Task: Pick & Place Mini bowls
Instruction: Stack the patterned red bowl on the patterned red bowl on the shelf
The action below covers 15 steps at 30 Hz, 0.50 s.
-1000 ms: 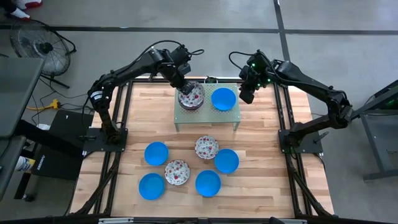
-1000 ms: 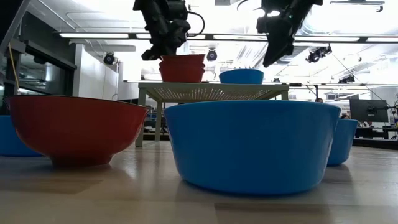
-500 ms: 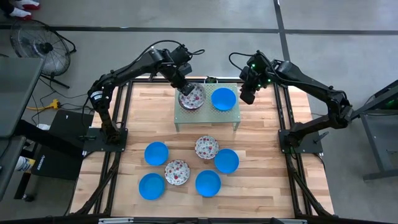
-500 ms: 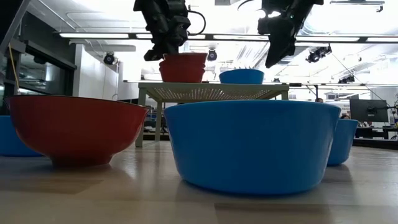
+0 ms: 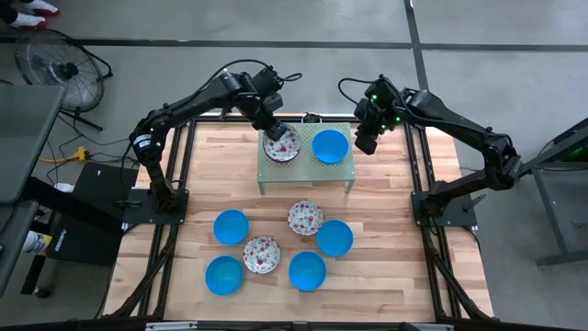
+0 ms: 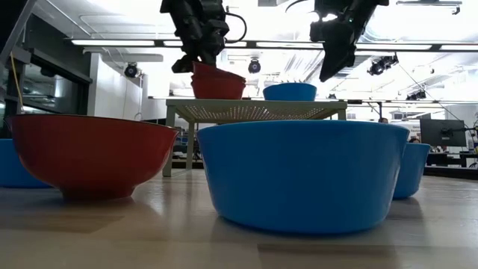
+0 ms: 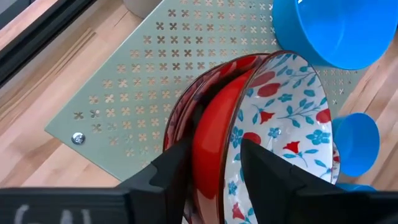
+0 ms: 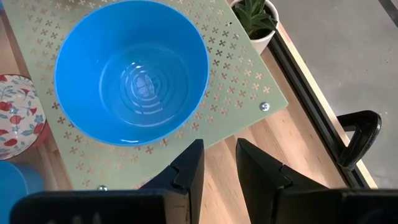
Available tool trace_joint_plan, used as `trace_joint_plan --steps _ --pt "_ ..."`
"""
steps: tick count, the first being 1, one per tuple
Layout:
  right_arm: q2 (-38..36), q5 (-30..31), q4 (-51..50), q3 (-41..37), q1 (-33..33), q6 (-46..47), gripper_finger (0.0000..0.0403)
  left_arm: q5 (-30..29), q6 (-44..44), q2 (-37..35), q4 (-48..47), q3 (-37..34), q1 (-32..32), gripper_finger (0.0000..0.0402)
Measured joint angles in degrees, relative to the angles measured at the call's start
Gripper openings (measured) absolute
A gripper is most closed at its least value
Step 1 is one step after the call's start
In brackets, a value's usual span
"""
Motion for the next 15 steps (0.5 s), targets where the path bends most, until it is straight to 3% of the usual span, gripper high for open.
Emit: trace_joint_plan --steps 15 --pt "0.00 0.00 -0.40 0.01 -0.01 -0.09 0.0083 0.31 0.58 -0.15 1.48 1.17 -0.09 0.0141"
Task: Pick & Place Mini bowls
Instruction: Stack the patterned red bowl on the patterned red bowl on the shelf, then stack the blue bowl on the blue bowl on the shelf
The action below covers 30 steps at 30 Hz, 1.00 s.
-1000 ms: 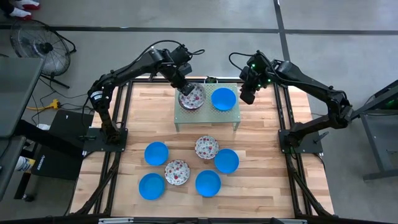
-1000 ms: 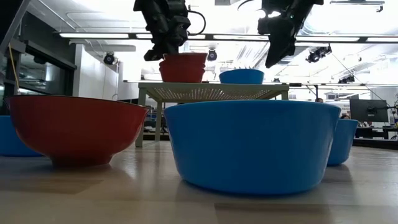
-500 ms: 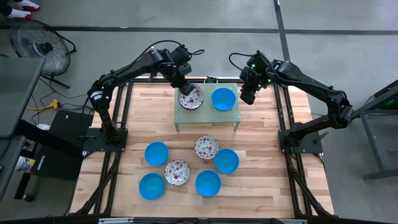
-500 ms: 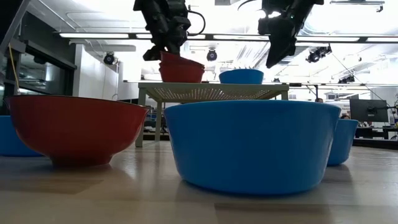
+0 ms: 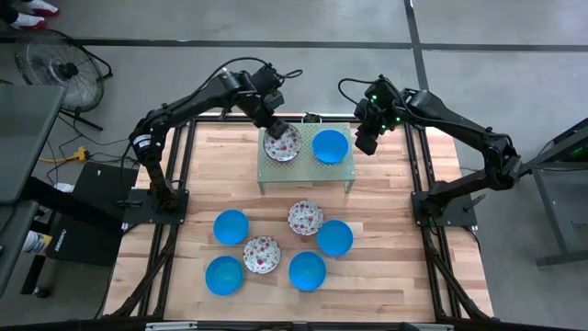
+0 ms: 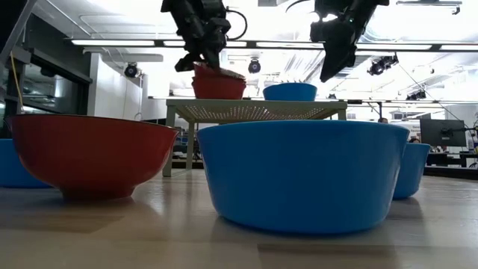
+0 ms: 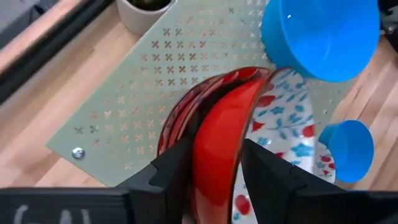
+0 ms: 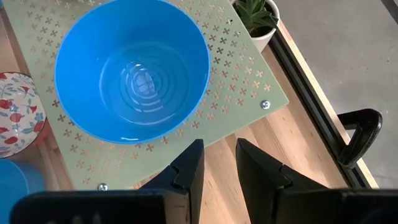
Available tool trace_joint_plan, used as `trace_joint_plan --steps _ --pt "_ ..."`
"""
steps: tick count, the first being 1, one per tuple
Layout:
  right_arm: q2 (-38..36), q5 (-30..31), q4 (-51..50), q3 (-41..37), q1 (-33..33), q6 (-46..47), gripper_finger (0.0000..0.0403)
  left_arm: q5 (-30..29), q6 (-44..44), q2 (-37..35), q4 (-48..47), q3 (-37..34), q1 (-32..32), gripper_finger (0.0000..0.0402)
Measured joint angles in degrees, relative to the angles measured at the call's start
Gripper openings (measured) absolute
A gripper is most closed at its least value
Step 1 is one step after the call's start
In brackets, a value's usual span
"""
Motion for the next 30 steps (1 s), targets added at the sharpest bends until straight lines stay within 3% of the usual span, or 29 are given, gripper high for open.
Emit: trace_joint_plan --steps 7,13,17,22,30 --pt "0.00 0.00 -0.54 -0.02 -0.01 -0.19 0.0083 -2.14 0.93 -0.11 -2.03 6.16 0.00 0.0141" --pt "-0.01 0.00 -0.81 -0.02 -0.01 -0.33 0.0083 -7.98 5.13 -0.20 -5.39 9.28 -0.35 0.0141" --pt "-0.02 0.00 -0.88 0.00 -0.07 -1.30 0.0083 -12.52 13.30 -0.17 -6.10 9.52 -2.87 0.0141" --pt "-0.16 -3.97 -0.84 -0.02 -1.48 -3.00 0.0083 -19.97 15.94 -0.15 -7.07 9.50 -7.35 0.0140" --pt "-4.16 -6.36 2.04 -0.02 -6.47 -4.34 0.0083 -22.59 20.60 -0.91 -6.61 9.32 -9.34 0.0140"
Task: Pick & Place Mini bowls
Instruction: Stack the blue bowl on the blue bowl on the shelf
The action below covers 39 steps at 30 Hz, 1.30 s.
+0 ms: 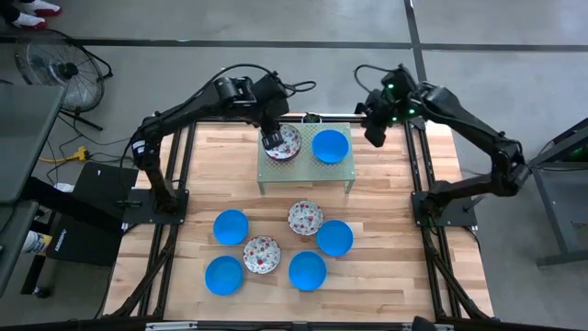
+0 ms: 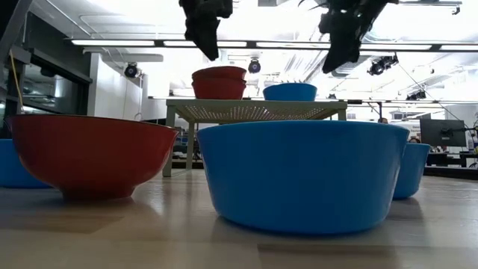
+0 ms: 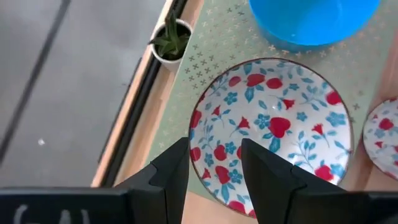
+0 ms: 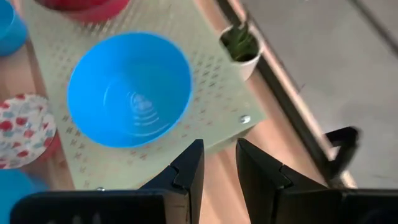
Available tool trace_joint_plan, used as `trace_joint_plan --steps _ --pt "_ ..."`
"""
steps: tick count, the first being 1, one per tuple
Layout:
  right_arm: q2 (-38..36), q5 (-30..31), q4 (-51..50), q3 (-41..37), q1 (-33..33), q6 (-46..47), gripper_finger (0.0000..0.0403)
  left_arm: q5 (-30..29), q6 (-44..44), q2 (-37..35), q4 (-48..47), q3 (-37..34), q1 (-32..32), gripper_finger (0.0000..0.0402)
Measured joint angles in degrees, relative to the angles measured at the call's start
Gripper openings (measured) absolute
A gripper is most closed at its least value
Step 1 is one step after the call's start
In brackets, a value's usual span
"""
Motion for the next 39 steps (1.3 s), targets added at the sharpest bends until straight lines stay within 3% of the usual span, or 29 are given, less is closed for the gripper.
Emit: trace_joint_plan --steps 7,19,23,30,34,39 --pt "-3.43 -0.51 0.88 0.00 -3.62 0.50 0.0083 -0.66 8.57 -2.21 5.77 0.14 -0.76 0.0140" --pt "-3.76 0.63 2.75 0.00 -7.52 6.00 0.0083 2.41 18.26 -10.20 3.73 -1.92 4.45 0.0140" --pt "-3.78 -0.15 2.80 0.00 -7.52 7.23 0.0083 6.53 19.37 -15.45 9.77 -11.34 5.92 0.0140" --pt "-3.78 -1.54 1.57 0.00 -6.39 11.69 0.0083 14.39 13.40 -29.35 26.62 -37.25 6.08 0.0140" --pt "-3.86 -0.06 -1.07 0.00 -5.64 11.83 0.0083 17.86 5.48 -37.59 29.71 -47.64 5.56 0.0140" --pt "-3.87 1.49 -2.37 0.00 -5.72 10.77 0.0083 20.96 0.22 -42.23 27.35 -55.91 1.60 0.0140"
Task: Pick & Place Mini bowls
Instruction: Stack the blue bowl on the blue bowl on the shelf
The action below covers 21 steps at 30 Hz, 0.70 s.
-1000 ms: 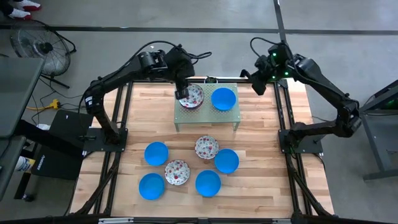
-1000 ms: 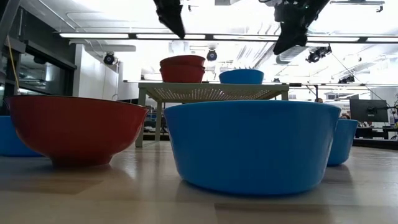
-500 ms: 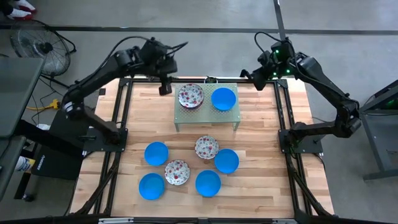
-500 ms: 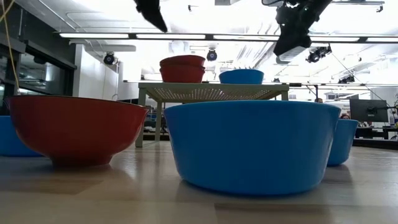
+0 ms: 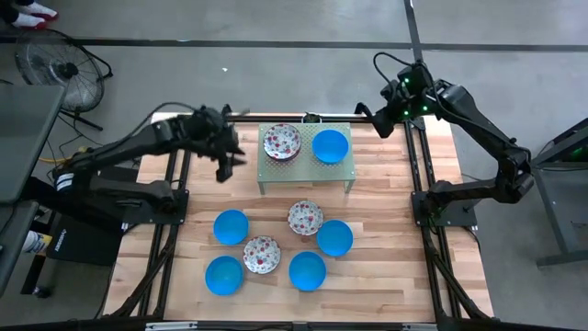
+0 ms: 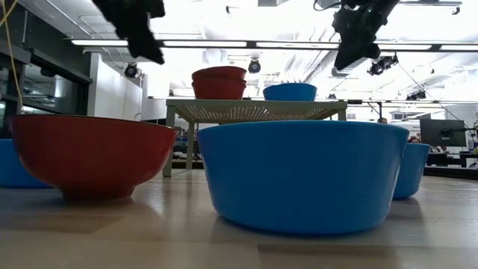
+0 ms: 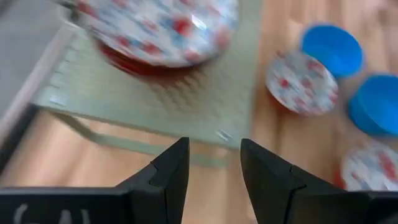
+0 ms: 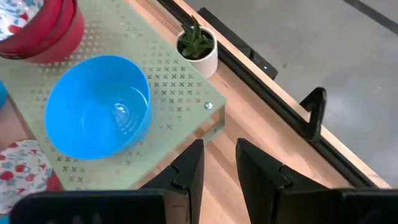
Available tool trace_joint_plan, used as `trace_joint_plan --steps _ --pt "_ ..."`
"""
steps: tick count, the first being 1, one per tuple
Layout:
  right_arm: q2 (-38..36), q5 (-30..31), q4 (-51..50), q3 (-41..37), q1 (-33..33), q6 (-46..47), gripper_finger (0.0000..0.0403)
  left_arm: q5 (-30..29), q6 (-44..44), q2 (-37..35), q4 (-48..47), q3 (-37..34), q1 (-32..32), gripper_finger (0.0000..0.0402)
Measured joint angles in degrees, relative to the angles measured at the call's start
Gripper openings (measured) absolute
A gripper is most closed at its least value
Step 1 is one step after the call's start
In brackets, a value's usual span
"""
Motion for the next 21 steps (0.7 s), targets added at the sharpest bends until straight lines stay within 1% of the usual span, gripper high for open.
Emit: trace_joint_plan --steps 4,7,13,19,21 --pt "0.00 0.85 -0.04 0.00 -0.08 -0.73 0.0083 0.70 -0.60 -0.31 -1.01 -3.77 -6.07 0.0140" --pt "0.00 -0.41 -0.18 0.00 -0.08 -1.29 0.0083 -0.44 -4.91 0.98 -0.91 -4.46 -11.12 0.0140" --pt "0.00 -1.97 -1.07 0.00 -0.08 -3.67 0.0083 -10.99 -17.03 3.11 -3.70 -4.50 -20.56 0.0140" --pt "0.00 -4.11 -2.68 0.00 -0.04 -7.61 0.0083 -17.98 -27.82 5.82 -16.74 -4.70 -29.11 0.0140" --pt "-0.02 -4.92 -3.25 0.00 -0.04 -9.43 0.0083 -19.87 -31.41 6.40 -19.73 -4.62 -31.81 0.0140"
